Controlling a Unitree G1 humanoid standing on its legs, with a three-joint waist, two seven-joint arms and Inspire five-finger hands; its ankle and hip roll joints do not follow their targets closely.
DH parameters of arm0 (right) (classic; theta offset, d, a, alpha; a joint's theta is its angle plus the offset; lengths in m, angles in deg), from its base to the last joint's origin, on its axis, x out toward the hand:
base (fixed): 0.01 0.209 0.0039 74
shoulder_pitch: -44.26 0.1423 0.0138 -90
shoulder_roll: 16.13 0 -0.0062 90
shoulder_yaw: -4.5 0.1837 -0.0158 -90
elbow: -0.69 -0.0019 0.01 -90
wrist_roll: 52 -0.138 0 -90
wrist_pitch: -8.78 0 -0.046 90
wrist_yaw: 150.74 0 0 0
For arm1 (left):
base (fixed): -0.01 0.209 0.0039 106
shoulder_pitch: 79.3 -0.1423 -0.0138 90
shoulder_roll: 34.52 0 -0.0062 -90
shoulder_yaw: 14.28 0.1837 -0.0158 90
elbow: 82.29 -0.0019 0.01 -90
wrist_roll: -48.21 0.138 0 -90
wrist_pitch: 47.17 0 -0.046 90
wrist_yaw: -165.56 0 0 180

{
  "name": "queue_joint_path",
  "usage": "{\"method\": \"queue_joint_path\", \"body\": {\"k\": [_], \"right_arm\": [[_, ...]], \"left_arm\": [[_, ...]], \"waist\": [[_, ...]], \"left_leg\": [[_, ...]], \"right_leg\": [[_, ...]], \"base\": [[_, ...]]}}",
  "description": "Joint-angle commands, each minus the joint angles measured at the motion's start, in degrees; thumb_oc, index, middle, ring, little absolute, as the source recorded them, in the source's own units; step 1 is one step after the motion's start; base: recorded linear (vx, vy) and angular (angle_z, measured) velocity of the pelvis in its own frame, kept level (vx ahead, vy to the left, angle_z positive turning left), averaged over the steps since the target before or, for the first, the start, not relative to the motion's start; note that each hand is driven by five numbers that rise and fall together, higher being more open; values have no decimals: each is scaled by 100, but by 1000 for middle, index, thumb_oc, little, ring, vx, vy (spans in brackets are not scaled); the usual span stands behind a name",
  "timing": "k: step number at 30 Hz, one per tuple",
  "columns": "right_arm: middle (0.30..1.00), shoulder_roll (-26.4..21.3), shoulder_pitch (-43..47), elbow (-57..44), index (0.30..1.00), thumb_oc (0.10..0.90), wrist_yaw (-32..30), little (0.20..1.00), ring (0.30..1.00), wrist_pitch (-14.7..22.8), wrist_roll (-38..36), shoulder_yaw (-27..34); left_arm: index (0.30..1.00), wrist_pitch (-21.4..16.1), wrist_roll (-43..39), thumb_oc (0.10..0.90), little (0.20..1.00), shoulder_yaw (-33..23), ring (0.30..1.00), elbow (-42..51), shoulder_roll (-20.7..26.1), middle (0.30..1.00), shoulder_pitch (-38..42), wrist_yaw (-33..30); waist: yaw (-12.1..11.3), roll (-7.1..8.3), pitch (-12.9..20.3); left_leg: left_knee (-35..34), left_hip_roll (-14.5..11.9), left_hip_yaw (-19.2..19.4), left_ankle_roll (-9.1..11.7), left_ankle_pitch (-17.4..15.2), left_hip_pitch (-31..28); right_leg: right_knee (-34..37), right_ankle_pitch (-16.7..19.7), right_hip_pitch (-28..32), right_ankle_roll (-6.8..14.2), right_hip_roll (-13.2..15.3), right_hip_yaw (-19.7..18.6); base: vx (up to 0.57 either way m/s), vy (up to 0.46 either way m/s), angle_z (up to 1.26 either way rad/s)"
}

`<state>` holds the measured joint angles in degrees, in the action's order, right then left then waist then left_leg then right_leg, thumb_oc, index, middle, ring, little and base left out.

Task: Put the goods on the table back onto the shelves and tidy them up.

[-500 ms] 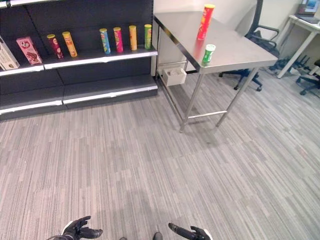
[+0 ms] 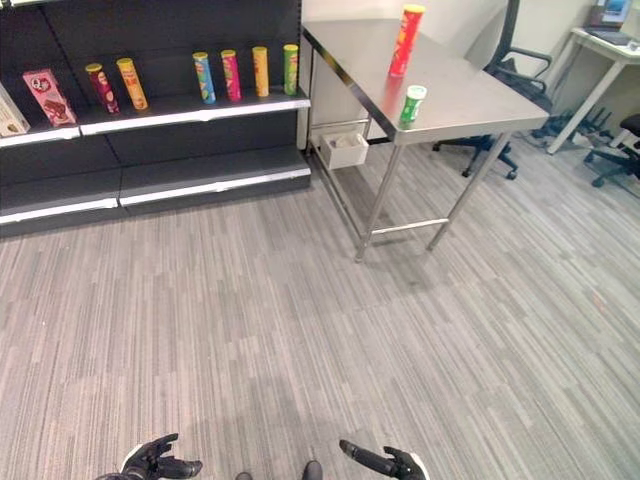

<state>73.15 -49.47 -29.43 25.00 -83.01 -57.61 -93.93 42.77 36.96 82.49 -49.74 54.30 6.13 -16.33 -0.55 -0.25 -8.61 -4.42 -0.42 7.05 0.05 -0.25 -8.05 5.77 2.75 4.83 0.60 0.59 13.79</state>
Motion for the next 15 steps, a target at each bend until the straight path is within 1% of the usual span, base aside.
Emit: {"method": "queue_joint_path", "body": {"k": [1,2,3,4,6,7,8,10,11,12,13,14,15], "right_arm": [[900,-381,162,-182,900,800,-159,900,900,185,-112,44],[900,-409,172,-258,900,800,-171,900,900,206,-178,83],[900,-408,171,-259,900,800,-171,900,900,205,-178,84],[900,-446,161,-323,900,800,-169,900,900,224,-186,87],[900,-488,149,-379,900,800,-155,900,900,226,-142,57],[900,-488,150,-379,900,800,-155,900,900,226,-141,57],[900,-525,154,-410,900,800,-145,900,900,232,-128,47],[900,-547,150,-481,900,800,-151,900,900,246,-160,59],[900,-566,140,-573,900,800,-151,900,900,264,-204,76],[900,-580,159,-623,900,800,-197,900,900,282,-286,111],[900,-579,161,-622,900,800,-197,900,900,281,-286,111],[900,-575,162,-684,900,800,-201,900,900,286,-347,127],[900,-578,153,-744,900,800,-215,900,900,275,-364,127]], "left_arm": [[900,-262,-32,800,900,88,900,23,202,900,283,-50],[900,-262,16,800,900,141,900,65,250,900,331,-51],[900,-262,16,800,900,142,900,65,250,900,331,-51],[900,-269,19,800,900,168,900,141,282,900,360,-47],[900,-275,-9,800,900,149,900,181,298,900,362,-49],[900,-274,-9,800,900,148,900,183,298,900,362,-49],[900,-306,-126,800,900,79,900,306,326,900,334,-67],[900,-318,-266,800,900,-9,900,466,351,900,288,-108],[900,-323,-404,800,900,-97,900,544,357,900,262,-144],[900,-337,-519,800,900,-119,900,523,360,900,316,-207],[900,-337,-519,800,900,-120,900,522,361,900,319,-207],[900,-343,-618,800,900,-160,900,512,358,900,356,-244],[900,-346,-675,800,900,-199,900,496,344,900,359,-268]], "waist": [[42,127,45],[70,154,-13],[71,154,-11],[78,172,-63],[72,198,-108],[75,196,-107],[29,225,-179],[-27,259,-297],[-63,253,-387],[-88,264,-512],[-69,274,-492],[-95,287,-569],[-93,313,-593]], "left_leg": [[275,-298,188,426,-62,243],[551,-329,185,449,-125,395],[565,-331,182,449,-132,405],[851,-357,162,472,-207,537],[1185,-367,137,517,-284,663],[1207,-371,133,518,-296,676],[1619,-383,76,565,-280,831],[2330,-438,-59,615,-115,1189],[2825,-495,-184,646,-4,1406],[3339,-532,-374,712,353,1741],[3323,-515,-388,710,377,1767],[3561,-505,-467,715,588,1959],[3823,-506,-502,690,562,2128]], "right_leg": [[-77,-266,166,576,338,176],[-77,-272,147,543,335,157],[-77,-272,144,542,335,159],[-77,-288,146,498,327,155],[-88,-329,166,436,298,152],[-89,-329,164,435,295,155],[-108,-374,208,372,252,152],[-118,-416,261,291,203,151],[-124,-450,313,222,133,141],[-146,-461,325,158,94,168],[-147,-458,300,159,105,186],[-164,-467,320,117,83,205],[-147,-499,348,90,48,244]], "base": [[-1,-66,0],[-4,-44,1],[4,-89,2],[12,-70,2],[20,-81,3],[44,-98,4],[36,-102,1],[36,-133,2],[-5,-145,-2],[-14,-108,-7],[-21,-99,-10],[30,-83,-4],[77,-107,1]]}}
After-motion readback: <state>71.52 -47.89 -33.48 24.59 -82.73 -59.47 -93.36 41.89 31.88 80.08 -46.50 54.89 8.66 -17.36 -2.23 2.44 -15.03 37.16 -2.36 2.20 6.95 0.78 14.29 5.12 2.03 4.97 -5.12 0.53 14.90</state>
